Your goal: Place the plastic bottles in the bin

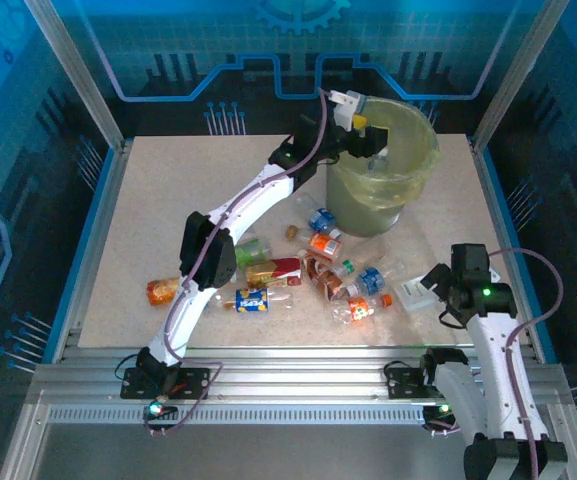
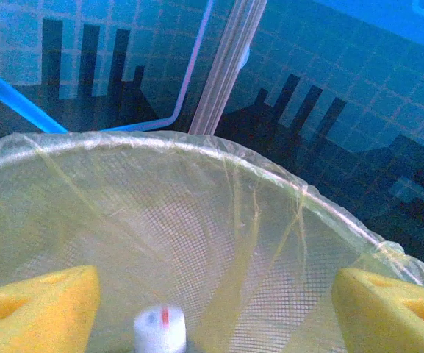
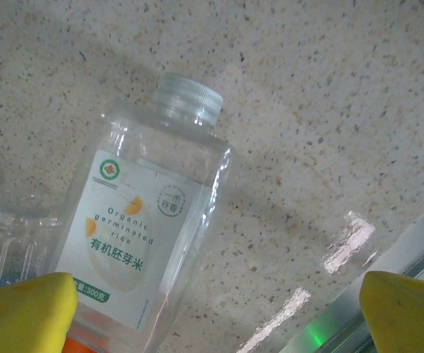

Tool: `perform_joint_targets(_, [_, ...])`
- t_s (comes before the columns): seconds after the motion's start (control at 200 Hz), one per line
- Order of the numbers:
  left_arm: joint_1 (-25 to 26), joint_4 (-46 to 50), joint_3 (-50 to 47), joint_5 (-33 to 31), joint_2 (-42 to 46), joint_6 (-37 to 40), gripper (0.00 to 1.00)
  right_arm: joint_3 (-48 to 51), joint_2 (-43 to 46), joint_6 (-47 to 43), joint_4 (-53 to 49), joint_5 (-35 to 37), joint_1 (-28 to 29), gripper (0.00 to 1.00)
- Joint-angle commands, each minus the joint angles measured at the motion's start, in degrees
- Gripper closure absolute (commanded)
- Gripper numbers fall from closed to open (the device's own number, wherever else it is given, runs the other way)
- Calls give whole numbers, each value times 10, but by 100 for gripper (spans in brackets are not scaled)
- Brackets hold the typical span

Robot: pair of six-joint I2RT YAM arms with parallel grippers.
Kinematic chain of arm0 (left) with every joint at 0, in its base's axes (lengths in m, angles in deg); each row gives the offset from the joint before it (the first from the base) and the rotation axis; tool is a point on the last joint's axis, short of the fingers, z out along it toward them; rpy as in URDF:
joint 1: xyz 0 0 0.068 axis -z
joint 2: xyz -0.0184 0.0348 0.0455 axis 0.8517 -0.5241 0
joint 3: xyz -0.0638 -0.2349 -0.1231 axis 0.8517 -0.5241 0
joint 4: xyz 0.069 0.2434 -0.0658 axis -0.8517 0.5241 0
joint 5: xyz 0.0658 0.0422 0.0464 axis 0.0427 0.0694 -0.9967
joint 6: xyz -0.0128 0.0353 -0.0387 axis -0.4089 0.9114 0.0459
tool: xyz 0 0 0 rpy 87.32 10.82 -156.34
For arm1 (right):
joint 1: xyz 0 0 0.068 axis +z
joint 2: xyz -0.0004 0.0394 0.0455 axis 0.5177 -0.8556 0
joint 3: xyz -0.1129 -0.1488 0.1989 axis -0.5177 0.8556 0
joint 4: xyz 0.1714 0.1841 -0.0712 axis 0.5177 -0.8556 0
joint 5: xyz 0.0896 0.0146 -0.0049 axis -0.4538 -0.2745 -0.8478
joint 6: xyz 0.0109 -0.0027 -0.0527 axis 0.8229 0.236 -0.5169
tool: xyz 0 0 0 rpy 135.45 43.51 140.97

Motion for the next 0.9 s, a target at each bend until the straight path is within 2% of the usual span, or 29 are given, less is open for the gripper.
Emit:
perform_joint_targets(0.0, [5,-8,31,1,5,11,11,7,3,14,-14,-34,-14,0])
perform_joint_targets(0.12, [4,-7,38,-2,22,12,1,12,4,12,-14,-53,-20,0])
perform_joint_targets(0.33, [4,11,39,-17,70,9,1,24,-6,1,-4,-96,-27,0])
perform_joint_targets(0.55, [4,78,23,-50,141,9,1,52,0,12,41,-149,-28,0])
perform_joint_targets(0.69, [3,81,-61,-74,221,9,1,67,1,17,64,-166,-28,0])
perform_joint_targets(0.896, [4,37,-240,-98,346,9,1,84,-5,26,103,-190,-29,0])
